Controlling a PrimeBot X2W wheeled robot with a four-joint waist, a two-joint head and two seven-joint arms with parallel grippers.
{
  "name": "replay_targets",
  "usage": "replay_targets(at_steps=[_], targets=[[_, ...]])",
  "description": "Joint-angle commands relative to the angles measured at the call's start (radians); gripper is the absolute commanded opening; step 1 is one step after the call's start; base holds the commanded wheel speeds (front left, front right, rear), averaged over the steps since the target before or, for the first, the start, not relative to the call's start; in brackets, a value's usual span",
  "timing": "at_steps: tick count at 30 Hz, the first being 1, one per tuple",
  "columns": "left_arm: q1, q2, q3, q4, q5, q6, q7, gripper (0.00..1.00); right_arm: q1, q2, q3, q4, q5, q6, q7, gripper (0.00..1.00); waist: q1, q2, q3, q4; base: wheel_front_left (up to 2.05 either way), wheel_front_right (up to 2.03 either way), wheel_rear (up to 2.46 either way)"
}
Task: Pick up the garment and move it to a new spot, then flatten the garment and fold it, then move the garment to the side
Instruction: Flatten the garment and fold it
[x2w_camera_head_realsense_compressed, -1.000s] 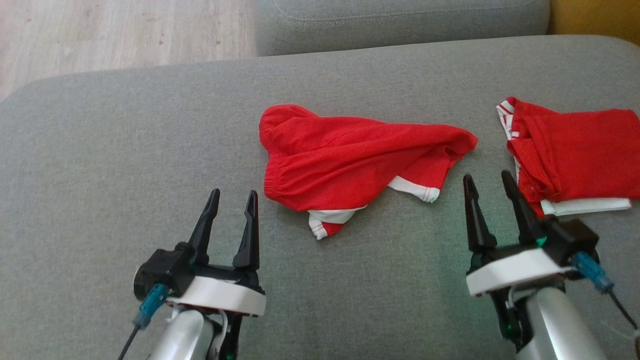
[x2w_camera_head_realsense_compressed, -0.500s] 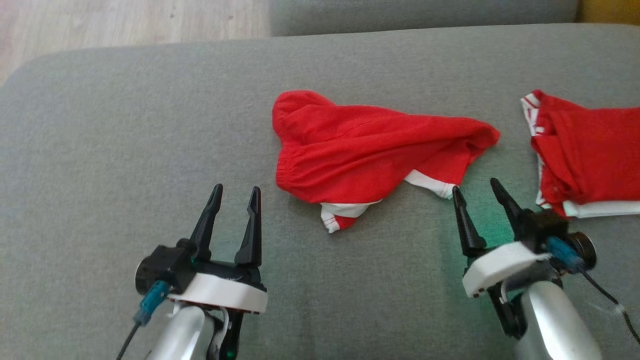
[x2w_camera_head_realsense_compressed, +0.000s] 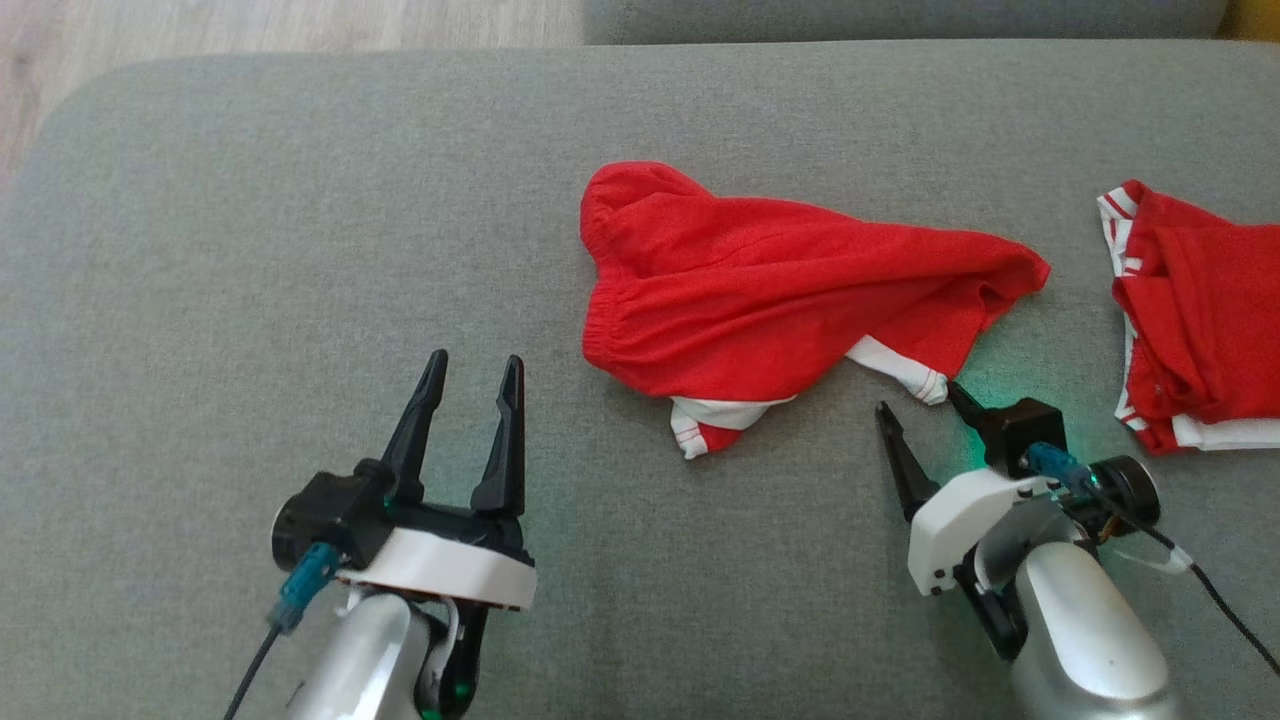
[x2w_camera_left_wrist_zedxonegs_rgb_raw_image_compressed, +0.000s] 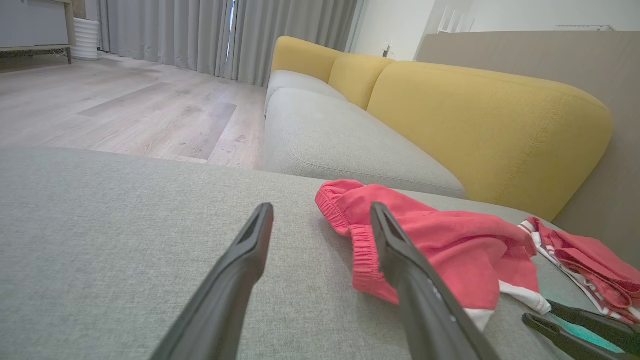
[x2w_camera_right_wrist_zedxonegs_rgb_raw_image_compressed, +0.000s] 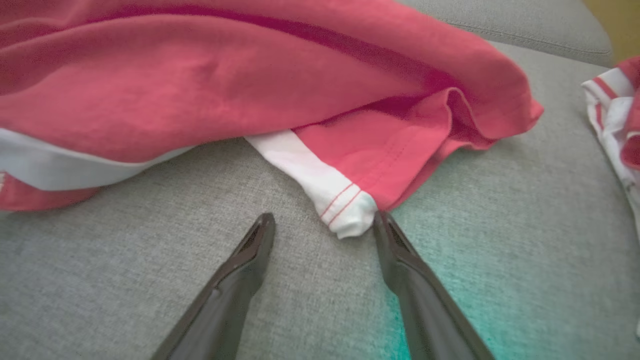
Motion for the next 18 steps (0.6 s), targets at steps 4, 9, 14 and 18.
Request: replay_targets(at_steps=[4,9,14,18], targets=[[-0.036,-0.001,0.045,-0.027,0.015,-0.006,-0.009,1.0,-0.06,0.001,0.032,0.028,0.028,-0.001,-0.002,0.48,0.0,0.0,0.001,-0.009,0.0,0.0,0.0],[-0.038,-0.003,0.048,-0.025,0.021,-0.007,-0.009,1.0,-0.085,0.001,0.028,0.059,0.043,-0.001,-0.025,0.0,0.0,0.0,-0.001,-0.021,0.0,0.0,0.0],[-0.034,-0.002,0.054,-0.023,0.023,-0.008,-0.009,1.0,-0.088,0.001,-0.026,0.059,0.05,-0.001,-0.051,0.0,0.0,0.0,-0.009,-0.032,0.0,0.0,0.0],[-0.026,-0.002,0.06,-0.021,0.025,-0.007,-0.009,1.0,-0.066,0.001,-0.125,0.037,0.043,-0.001,-0.064,0.0,0.0,0.0,-0.027,-0.046,0.0,0.0,0.0]])
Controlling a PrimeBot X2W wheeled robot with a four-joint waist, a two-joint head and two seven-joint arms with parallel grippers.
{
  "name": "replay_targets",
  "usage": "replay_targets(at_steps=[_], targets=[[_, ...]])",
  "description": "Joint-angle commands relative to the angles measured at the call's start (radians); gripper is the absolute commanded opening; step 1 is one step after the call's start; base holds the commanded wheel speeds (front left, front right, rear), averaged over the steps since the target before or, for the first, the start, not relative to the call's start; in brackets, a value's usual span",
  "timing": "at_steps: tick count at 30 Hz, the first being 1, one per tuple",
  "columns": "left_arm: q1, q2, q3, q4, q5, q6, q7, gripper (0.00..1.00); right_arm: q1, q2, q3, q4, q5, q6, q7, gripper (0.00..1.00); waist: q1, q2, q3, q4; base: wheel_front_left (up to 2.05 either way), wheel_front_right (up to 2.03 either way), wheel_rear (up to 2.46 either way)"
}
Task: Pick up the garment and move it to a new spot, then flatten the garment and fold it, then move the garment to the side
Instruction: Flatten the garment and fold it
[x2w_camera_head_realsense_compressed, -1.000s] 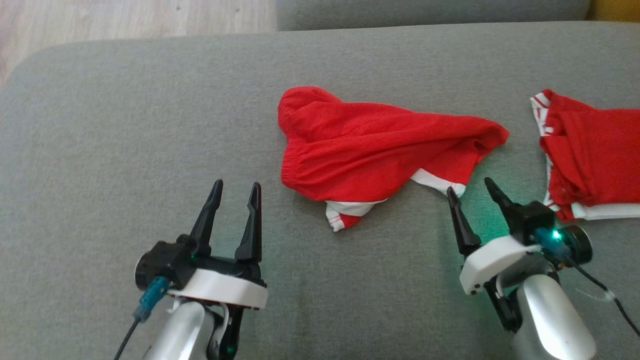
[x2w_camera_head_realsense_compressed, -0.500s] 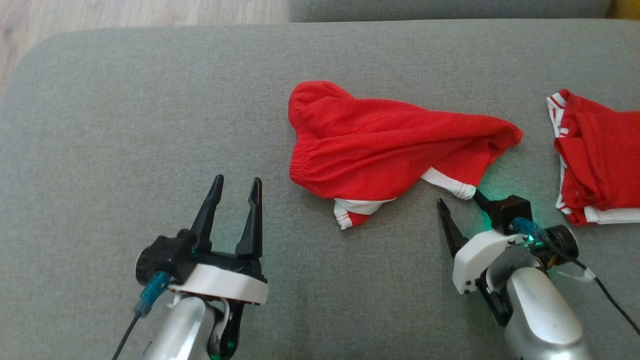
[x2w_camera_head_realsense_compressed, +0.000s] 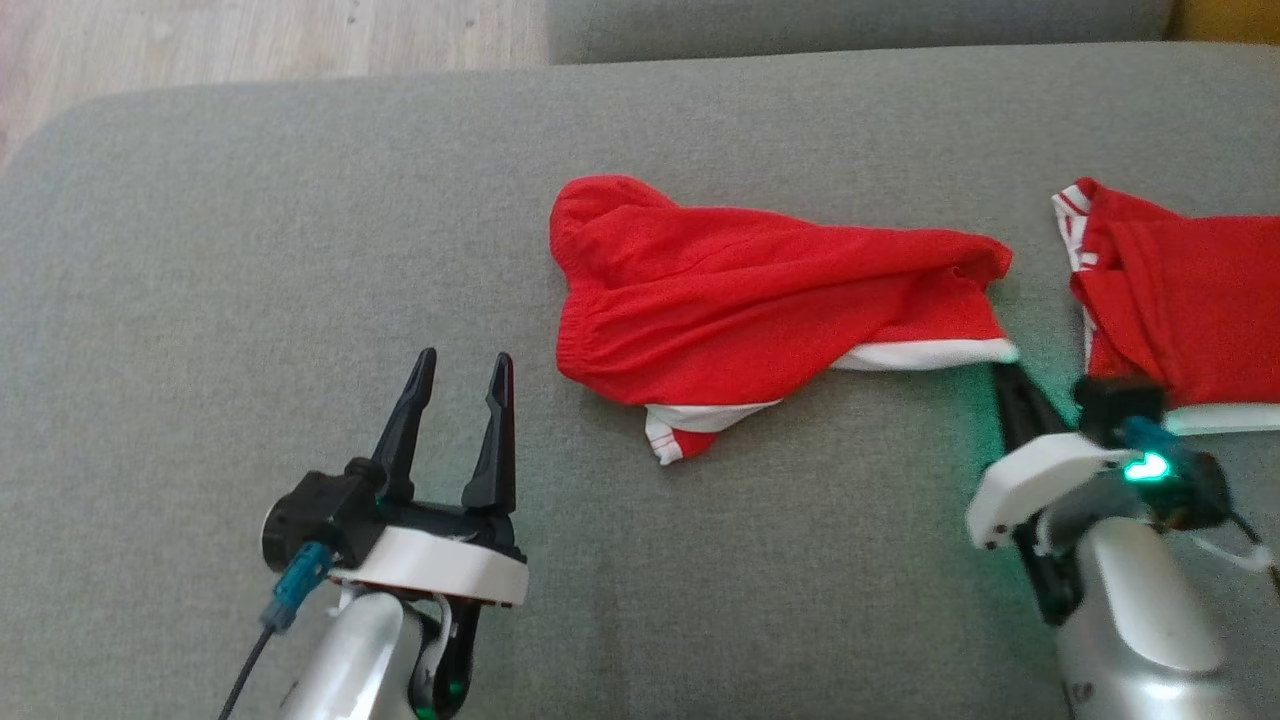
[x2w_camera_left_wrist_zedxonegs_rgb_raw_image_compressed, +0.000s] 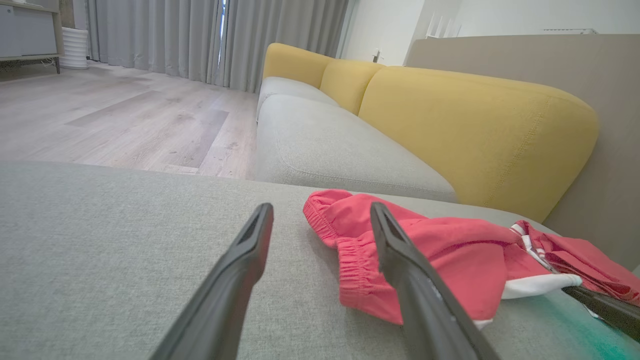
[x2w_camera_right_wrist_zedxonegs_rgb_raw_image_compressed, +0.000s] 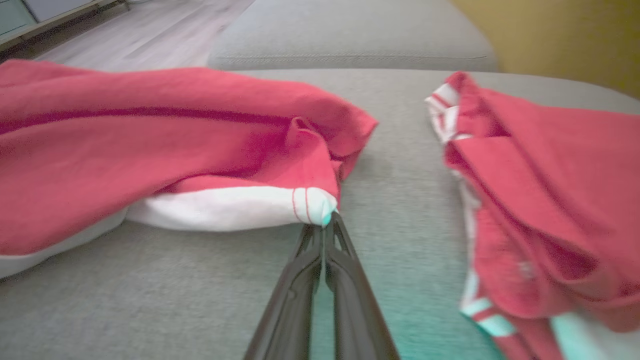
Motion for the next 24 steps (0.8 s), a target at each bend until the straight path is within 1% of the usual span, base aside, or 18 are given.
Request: replay_targets(at_steps=[1,6,13,14,15,19,24], targets=[[-0.024,0.002,0.037,-0.026,0.008,-0.006,-0.009,1.0,0.005,0.001,0.002,-0.04,-0.005,-0.001,-0.01,0.0,0.0,-0.0001,-0.01,-0.008,0.0,0.0,0.0],[-0.009,0.0,0.04,-0.028,0.009,-0.005,-0.01,1.0,0.06,0.001,-0.09,-0.108,-0.027,-0.001,0.017,0.0,0.0,-0.0001,-0.035,-0.024,0.0,0.0,0.0],[0.002,-0.003,0.042,-0.031,0.01,-0.005,-0.01,1.0,0.124,0.001,-0.114,-0.212,-0.015,-0.001,0.089,0.0,0.0,-0.0001,-0.051,-0.036,0.0,0.0,0.0],[0.002,-0.003,0.041,-0.031,0.01,-0.005,-0.01,1.0,0.13,0.001,-0.115,-0.224,-0.012,-0.001,0.099,0.38,0.0,-0.0001,-0.052,-0.036,0.0,0.0,0.0],[0.002,-0.004,0.04,-0.031,0.011,-0.006,-0.01,1.0,0.135,0.001,-0.114,-0.237,-0.01,-0.001,0.104,1.0,0.0,-0.0001,-0.052,-0.035,0.0,0.0,0.0],[0.001,-0.005,0.038,-0.031,0.011,-0.009,-0.01,1.0,0.149,0.001,-0.09,-0.287,0.014,-0.001,0.102,1.0,0.0,-0.0001,-0.053,-0.029,0.0,0.0,0.0],[0.004,-0.005,0.041,-0.028,0.013,-0.01,-0.01,1.0,0.161,0.001,-0.047,-0.369,0.056,-0.001,0.051,1.0,0.0,-0.0001,-0.059,-0.024,0.0,0.0,0.0]])
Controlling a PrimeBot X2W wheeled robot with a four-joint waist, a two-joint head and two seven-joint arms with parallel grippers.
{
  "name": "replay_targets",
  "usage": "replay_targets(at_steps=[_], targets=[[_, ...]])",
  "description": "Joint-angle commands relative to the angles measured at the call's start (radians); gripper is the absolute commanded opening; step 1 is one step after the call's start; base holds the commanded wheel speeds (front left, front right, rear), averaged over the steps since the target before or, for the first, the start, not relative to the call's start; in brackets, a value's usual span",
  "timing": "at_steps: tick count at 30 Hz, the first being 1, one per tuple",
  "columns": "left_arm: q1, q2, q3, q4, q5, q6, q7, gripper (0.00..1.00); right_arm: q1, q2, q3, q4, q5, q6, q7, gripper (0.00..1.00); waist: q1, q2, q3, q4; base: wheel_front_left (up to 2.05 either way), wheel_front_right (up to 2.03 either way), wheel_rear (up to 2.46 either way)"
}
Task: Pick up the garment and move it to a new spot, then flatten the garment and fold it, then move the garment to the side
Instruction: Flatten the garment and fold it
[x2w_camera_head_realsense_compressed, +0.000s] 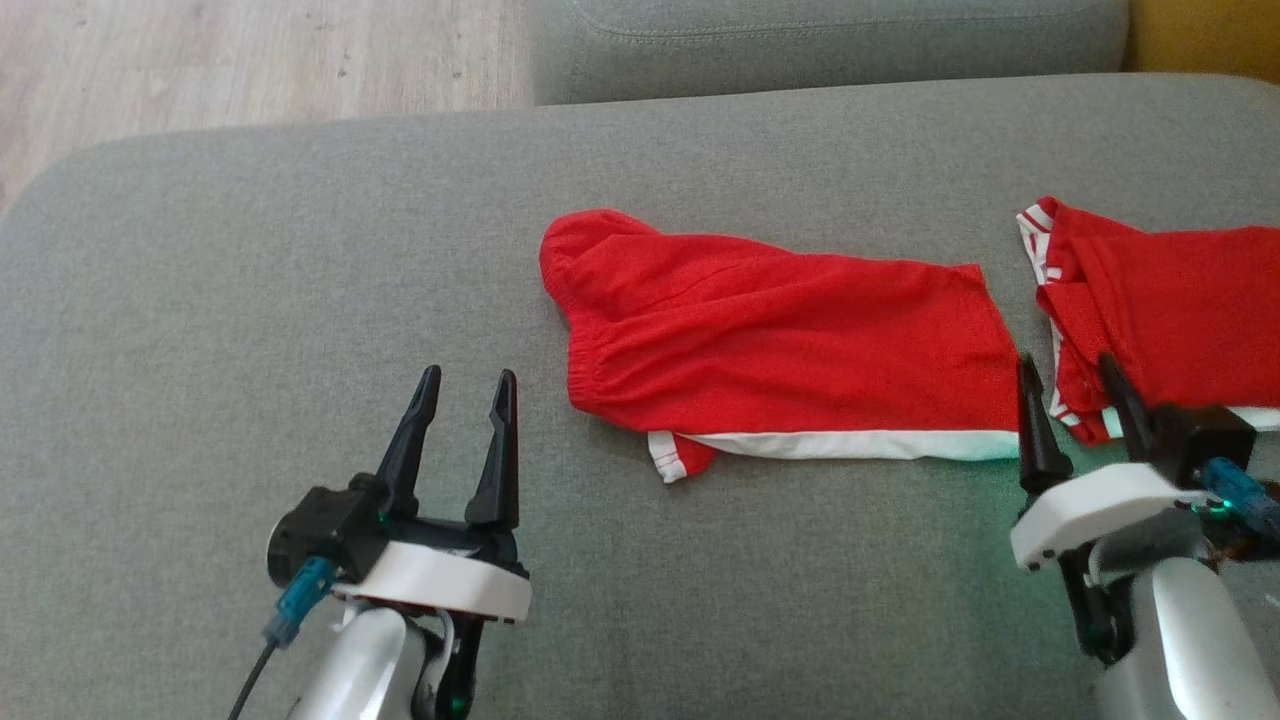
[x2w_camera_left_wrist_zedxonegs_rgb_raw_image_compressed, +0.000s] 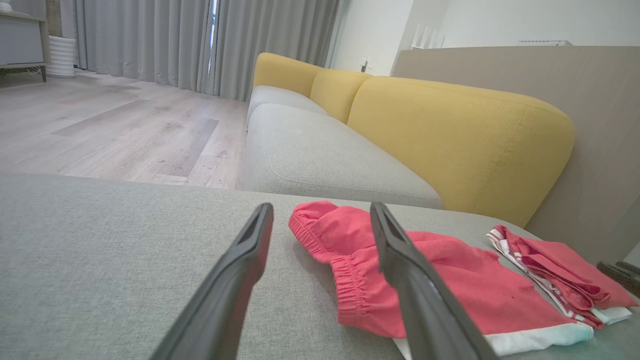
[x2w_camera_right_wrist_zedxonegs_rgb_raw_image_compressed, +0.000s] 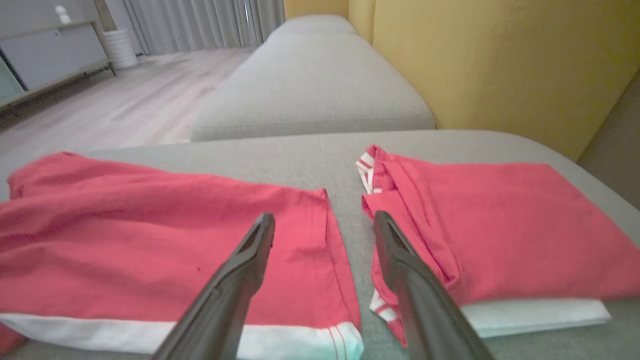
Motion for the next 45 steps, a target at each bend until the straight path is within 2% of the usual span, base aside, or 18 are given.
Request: replay_targets(at_steps=[1,10,19,23,26,32,37,41,42,43,45], targets=[[-0.019,0.001,0.038,-0.027,0.013,-0.002,-0.01,1.0,-0.017,-0.004,0.038,-0.053,0.015,-0.001,-0.024,1.0,0.0,0.0,-0.003,0.002,0.0,0.0,0.0],[-0.019,0.003,0.03,-0.029,0.016,-0.006,-0.01,1.0,0.011,-0.004,0.186,-0.152,0.099,-0.001,-0.096,1.0,0.0,0.0,-0.007,0.027,0.0,0.0,0.0],[-0.031,0.002,0.016,-0.028,0.016,-0.007,-0.009,1.0,-0.044,-0.004,0.44,-0.144,0.097,-0.001,-0.036,1.0,0.0,0.0,0.021,0.079,0.0,0.0,0.0],[-0.04,0.0,0.007,-0.024,0.013,-0.009,-0.009,1.0,-0.116,-0.004,0.566,-0.066,0.075,-0.001,0.018,1.0,0.0,0.0,0.039,0.115,0.0,0.0,0.0],[-0.047,-0.005,-0.008,-0.015,0.007,-0.011,-0.009,1.0,-0.195,-0.011,0.654,0.058,0.046,-0.001,0.044,1.0,0.0,0.0,0.052,0.155,0.0,0.0,0.0],[-0.059,-0.01,-0.014,-0.012,-0.004,-0.009,-0.009,1.0,-0.3,-0.019,0.687,0.229,-0.001,-0.001,0.008,1.0,0.0,0.0,0.07,0.202,0.0,0.0,0.0],[-0.062,-0.013,-0.01,-0.014,-0.007,-0.009,-0.009,1.0,-0.357,-0.016,0.688,0.341,-0.048,-0.001,-0.015,1.0,0.0,0.0,0.082,0.219,0.0,0.0,0.0],[-0.066,-0.015,-0.011,-0.017,-0.009,-0.009,-0.009,1.0,-0.382,-0.009,0.68,0.402,-0.041,-0.001,-0.041,1.0,0.0,0.0,0.089,0.224,0.0,0.0,0.0],[-0.067,-0.016,-0.011,-0.017,-0.009,-0.009,-0.009,1.0,-0.386,-0.008,0.677,0.414,-0.031,-0.001,-0.047,0.62,0.0,0.0,0.091,0.224,0.0,0.0,0.0],[-0.068,-0.016,-0.012,-0.017,-0.009,-0.009,-0.009,1.0,-0.39,-0.006,0.678,0.424,-0.017,-0.001,-0.054,0.0,0.0,0.0,0.092,0.223,0.0,0.0,0.0],[-0.071,-0.017,-0.016,-0.015,-0.006,-0.01,-0.009,1.0,-0.391,-0.005,0.687,0.431,0.038,-0.001,-0.07,0.0,0.0,0.0,0.093,0.221,0.0,0.0,0.0]])
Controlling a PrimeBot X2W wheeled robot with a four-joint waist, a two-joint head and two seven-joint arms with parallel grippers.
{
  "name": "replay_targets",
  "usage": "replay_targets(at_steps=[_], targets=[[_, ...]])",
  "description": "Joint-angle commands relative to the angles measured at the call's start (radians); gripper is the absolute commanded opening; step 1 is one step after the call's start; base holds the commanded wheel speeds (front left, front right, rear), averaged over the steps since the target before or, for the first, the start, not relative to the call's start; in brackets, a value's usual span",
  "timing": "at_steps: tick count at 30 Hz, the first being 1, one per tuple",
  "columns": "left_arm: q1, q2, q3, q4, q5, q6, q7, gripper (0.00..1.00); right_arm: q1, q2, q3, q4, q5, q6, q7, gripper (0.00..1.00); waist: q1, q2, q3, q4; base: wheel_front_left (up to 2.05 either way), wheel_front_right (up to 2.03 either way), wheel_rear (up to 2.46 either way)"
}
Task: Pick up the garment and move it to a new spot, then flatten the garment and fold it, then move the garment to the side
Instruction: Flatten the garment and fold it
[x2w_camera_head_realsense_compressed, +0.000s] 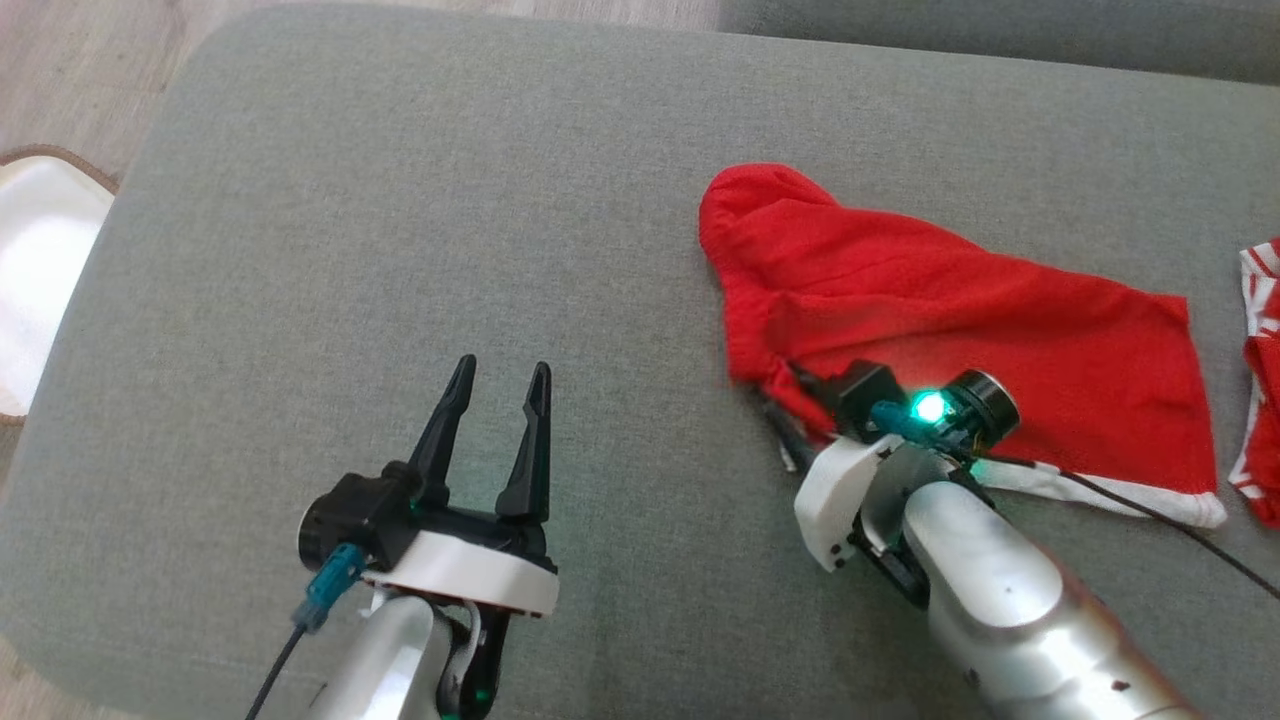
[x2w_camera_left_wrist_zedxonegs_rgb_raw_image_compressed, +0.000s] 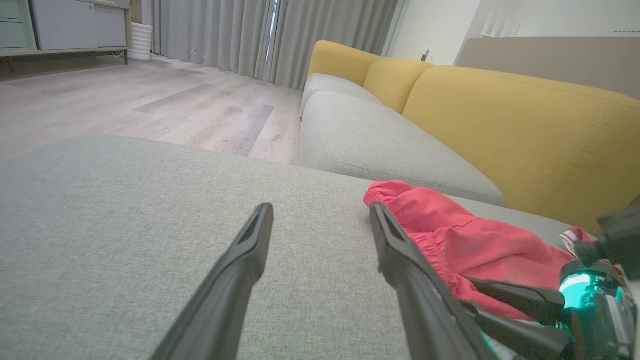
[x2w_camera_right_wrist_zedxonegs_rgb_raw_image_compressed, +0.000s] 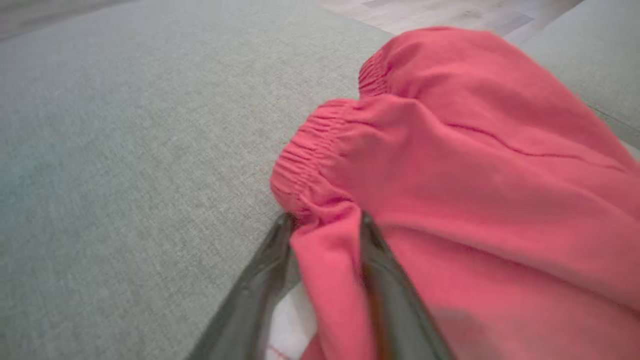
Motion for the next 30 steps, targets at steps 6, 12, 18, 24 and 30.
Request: replay_targets(at_steps=[6,12,18,24,30], targets=[[-0.044,0.0,0.032,-0.027,-0.002,-0.001,-0.009,1.0,-0.037,0.023,0.146,-0.129,0.253,-0.001,-0.046,0.0,-0.0001,0.0,-0.007,-0.02,0.0,0.0,0.0],[-0.041,0.0,0.04,-0.024,0.002,-0.002,-0.009,1.0,-0.025,0.024,0.259,-0.255,0.475,-0.001,-0.013,0.0,-0.0001,0.0,-0.025,-0.039,0.0,0.0,0.0],[-0.033,-0.001,0.045,-0.026,0.007,-0.002,-0.009,1.0,-0.014,0.015,0.225,-0.257,0.606,-0.001,0.022,0.0,-0.0001,0.0,-0.03,-0.05,0.0,0.0,0.0],[-0.031,-0.001,0.045,-0.028,0.014,-0.005,-0.009,1.0,-0.025,0.009,0.137,-0.142,0.666,-0.001,0.073,0.0,-0.0001,0.0,-0.024,-0.056,0.0,0.0,0.0],[-0.036,-0.001,0.04,-0.027,0.017,-0.008,-0.009,1.0,-0.07,0.003,0.117,-0.029,0.605,-0.001,0.069,0.0,-0.0001,0.0,-0.011,-0.055,0.0,0.0,0.0]])
